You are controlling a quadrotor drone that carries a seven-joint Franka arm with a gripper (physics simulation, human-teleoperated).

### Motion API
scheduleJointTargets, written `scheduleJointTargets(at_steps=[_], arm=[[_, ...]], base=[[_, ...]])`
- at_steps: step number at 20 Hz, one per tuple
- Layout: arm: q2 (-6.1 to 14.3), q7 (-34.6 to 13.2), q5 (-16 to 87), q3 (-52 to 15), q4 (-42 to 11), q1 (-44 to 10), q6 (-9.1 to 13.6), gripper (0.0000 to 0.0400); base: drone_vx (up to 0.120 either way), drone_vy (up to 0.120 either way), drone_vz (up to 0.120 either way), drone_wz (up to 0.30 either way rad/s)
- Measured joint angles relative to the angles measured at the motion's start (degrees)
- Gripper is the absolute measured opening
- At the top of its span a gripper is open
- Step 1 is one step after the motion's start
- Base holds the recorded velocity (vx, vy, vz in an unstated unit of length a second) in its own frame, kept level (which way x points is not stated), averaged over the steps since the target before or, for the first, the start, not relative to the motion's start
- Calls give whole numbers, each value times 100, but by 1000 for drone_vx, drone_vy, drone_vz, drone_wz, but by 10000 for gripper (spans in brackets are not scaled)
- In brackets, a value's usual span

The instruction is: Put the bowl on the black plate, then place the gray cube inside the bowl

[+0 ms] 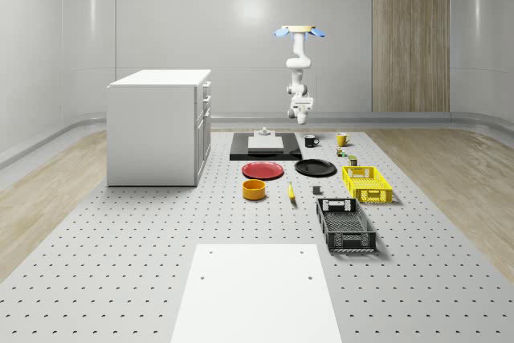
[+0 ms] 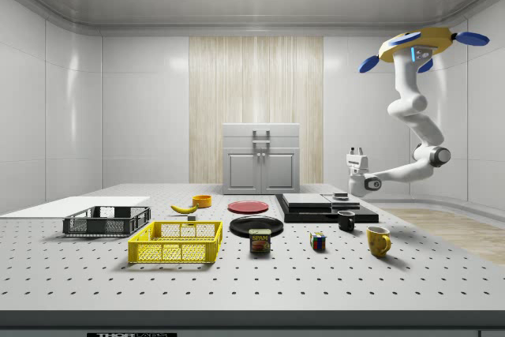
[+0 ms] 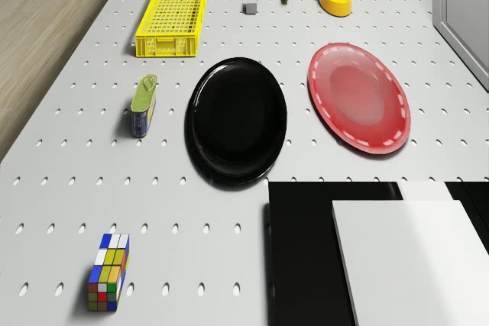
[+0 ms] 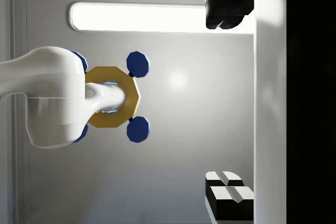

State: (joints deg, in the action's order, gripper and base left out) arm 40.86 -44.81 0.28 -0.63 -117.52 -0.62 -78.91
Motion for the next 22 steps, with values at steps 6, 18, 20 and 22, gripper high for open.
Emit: scheduleJointTargets(at_steps=[6,18,20,22], arm=[[18,-11,85,-61,-19,-20,-26,400],[72,-128,965,-687,-122,-213,-91,400],[93,-183,1364,-968,-192,-302,-109,400],[126,-263,1910,-1350,-318,-424,-135,400]], base=[[120,-120,0,0],[120,-63,0,0],[120,-120,0,0],[120,-120,0,0]])
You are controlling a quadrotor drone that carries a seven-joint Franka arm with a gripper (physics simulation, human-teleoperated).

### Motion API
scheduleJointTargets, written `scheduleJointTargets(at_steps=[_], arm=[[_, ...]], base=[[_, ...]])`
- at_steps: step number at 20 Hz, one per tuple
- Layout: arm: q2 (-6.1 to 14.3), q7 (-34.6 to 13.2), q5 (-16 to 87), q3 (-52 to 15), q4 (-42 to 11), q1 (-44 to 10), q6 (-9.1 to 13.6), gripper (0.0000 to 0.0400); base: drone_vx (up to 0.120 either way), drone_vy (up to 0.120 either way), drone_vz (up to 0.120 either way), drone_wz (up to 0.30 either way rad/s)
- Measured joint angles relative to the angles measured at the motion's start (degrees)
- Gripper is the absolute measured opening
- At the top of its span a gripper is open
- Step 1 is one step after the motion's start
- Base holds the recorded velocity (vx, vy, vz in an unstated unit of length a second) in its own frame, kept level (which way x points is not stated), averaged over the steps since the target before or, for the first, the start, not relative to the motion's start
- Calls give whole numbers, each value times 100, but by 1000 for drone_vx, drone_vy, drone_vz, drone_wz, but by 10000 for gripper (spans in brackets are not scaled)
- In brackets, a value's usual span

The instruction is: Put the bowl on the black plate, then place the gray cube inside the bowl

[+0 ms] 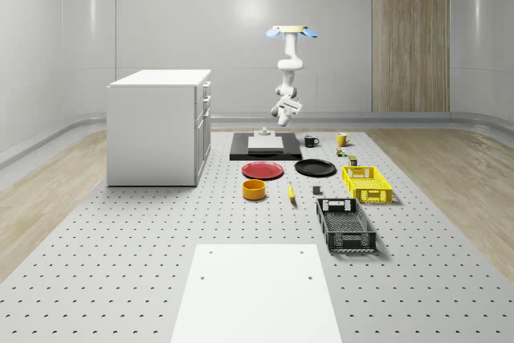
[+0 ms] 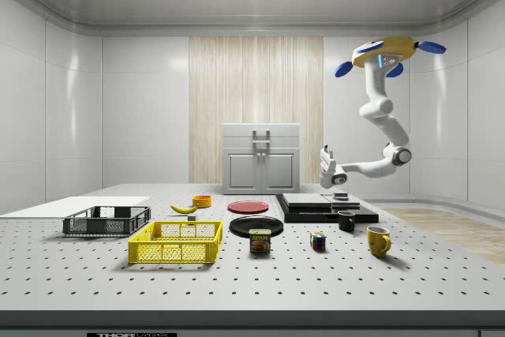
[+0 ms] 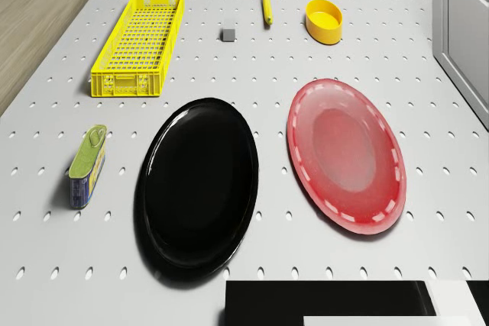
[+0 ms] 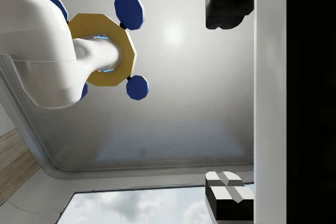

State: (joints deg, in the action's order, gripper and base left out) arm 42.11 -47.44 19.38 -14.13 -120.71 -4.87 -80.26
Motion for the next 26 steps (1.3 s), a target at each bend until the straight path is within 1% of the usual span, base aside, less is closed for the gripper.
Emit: scheduleJointTargets(at_steps=[3,5,8,10,11,13,16,19,21,23,26], arm=[[92,-194,1172,-796,-387,-271,-59,400],[197,-403,2217,-1470,-849,-526,-111,400],[421,-901,4095,-2573,-1865,-1053,-154,400],[589,-1361,5401,-3263,-2623,-1526,-91,400],[672,-1616,6016,-3572,-2972,-1801,-19,400],[830,-2133,7094,-4109,-3550,-2408,200,400],[1053,-2820,8236,-4715,-4087,-3328,608,400],[1257,-3328,8881,-5118,-4341,-4078,960,400],[1379,-3572,9124,-5302,-4425,-4451,1126,400],[1488,-3758,9272,-5438,-4472,-4734,1239,400],[1630,-3955,9386,-5582,-4507,-5031,1328,400]], base=[[120,-120,0,0],[120,-120,0,0],[120,-27,-13,0],[120,0,-120,0],[120,-40,-120,0],[120,-120,-120,0],[120,-120,-120,0],[120,-120,-120,0],[120,-120,-120,0],[120,-120,-120,0],[120,-120,-120,0]])
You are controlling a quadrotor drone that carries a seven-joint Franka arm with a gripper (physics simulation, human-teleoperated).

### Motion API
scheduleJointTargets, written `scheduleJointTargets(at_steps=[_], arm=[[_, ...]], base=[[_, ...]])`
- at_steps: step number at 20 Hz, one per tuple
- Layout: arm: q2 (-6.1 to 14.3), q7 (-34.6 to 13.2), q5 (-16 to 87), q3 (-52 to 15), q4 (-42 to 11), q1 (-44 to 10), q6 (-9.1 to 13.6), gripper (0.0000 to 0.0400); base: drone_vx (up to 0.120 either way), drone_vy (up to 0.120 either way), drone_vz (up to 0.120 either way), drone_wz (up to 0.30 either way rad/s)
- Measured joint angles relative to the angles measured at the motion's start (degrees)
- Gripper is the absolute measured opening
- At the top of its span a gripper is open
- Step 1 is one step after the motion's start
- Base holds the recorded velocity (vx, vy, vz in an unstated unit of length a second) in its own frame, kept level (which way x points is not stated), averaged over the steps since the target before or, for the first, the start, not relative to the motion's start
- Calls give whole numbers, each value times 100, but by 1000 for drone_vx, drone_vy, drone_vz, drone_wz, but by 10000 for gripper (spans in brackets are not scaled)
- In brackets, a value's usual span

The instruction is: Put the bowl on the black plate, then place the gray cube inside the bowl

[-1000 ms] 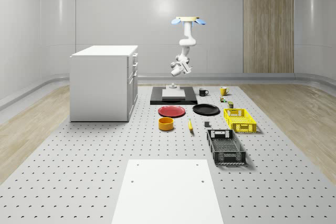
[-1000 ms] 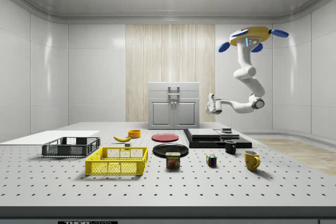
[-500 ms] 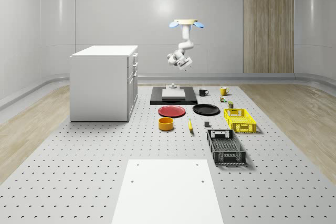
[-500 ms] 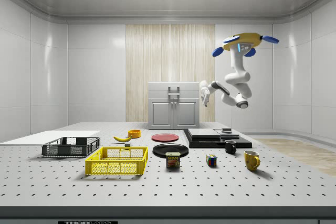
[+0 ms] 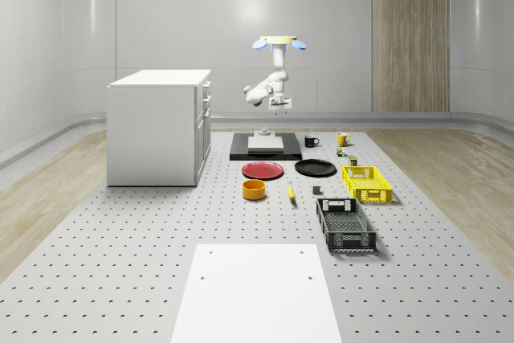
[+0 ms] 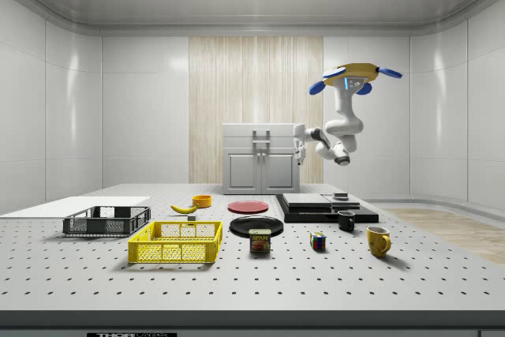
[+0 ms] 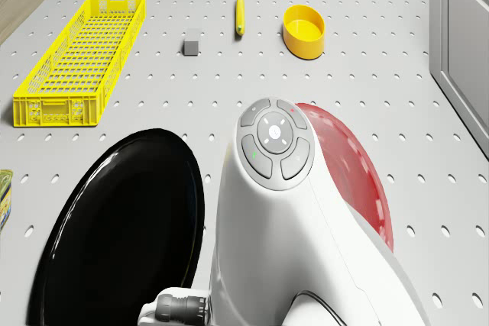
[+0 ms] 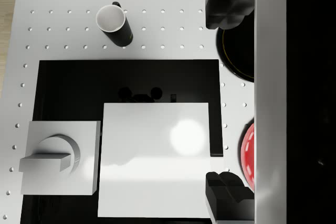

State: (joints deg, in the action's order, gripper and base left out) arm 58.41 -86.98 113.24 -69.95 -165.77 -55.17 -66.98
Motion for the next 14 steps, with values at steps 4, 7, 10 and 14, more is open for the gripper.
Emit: scheduleJointTargets(at_steps=[4,7,10,14], arm=[[161,-167,40,-124,-15,-240,19,400],[269,-250,27,-190,-15,-352,-13,400],[371,-313,-4,-242,-12,-432,-66,400],[499,-378,-58,-298,-5,-509,-155,400]], base=[[120,-120,-120,0],[120,-120,-107,0],[120,-120,-80,0],[120,-120,0,0]])
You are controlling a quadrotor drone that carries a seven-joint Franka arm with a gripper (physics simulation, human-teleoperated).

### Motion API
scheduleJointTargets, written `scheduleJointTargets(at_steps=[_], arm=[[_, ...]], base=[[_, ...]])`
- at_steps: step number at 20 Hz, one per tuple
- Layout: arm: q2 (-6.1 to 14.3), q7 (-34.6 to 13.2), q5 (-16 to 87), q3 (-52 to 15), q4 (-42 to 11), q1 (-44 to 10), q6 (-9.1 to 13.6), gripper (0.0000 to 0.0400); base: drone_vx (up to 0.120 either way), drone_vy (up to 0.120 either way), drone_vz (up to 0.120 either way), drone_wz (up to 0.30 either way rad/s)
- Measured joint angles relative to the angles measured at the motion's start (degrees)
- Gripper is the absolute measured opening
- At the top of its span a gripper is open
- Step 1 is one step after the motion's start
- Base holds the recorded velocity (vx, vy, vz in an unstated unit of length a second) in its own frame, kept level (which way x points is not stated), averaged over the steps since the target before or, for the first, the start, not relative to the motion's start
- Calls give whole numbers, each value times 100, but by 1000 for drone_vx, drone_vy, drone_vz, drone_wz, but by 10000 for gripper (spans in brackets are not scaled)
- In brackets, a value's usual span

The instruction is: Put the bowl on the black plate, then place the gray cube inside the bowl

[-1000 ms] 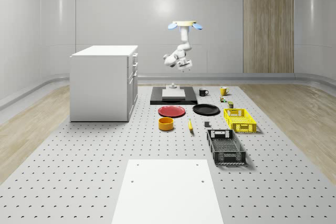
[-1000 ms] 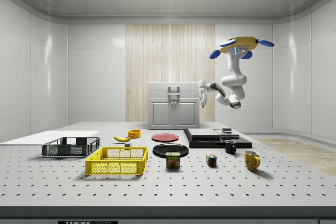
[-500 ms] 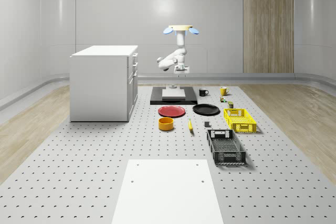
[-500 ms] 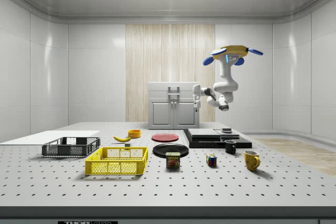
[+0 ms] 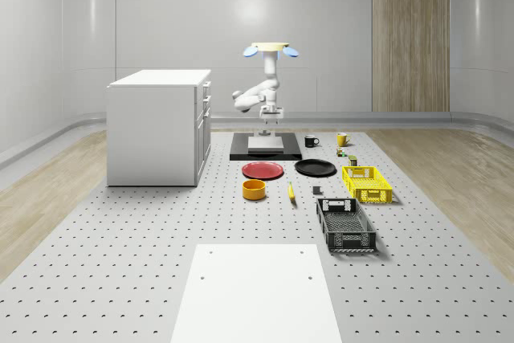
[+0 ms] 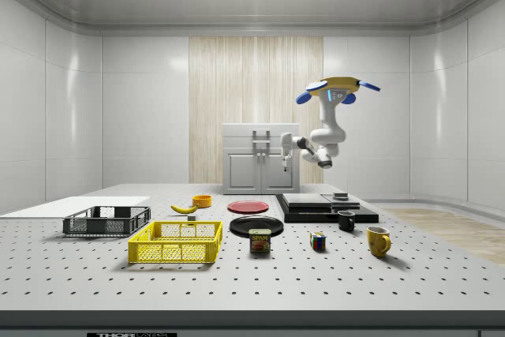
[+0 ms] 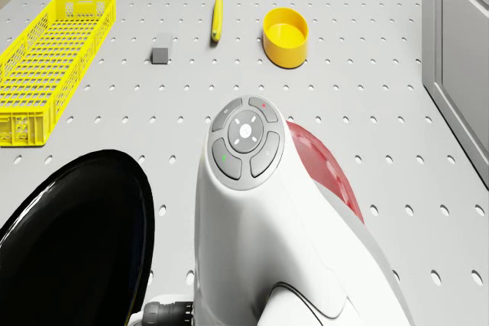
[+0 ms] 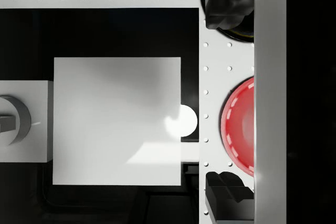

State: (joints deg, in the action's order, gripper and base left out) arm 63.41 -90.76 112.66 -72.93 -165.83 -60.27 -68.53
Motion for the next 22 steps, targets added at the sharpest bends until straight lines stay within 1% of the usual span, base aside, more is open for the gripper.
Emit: scheduleJointTargets(at_steps=[1,22], arm=[[31,-14,-15,-13,2,-16,-24,400],[629,-220,-322,-210,44,-239,-553,400]], base=[[120,-80,0,0],[120,0,0,0]])
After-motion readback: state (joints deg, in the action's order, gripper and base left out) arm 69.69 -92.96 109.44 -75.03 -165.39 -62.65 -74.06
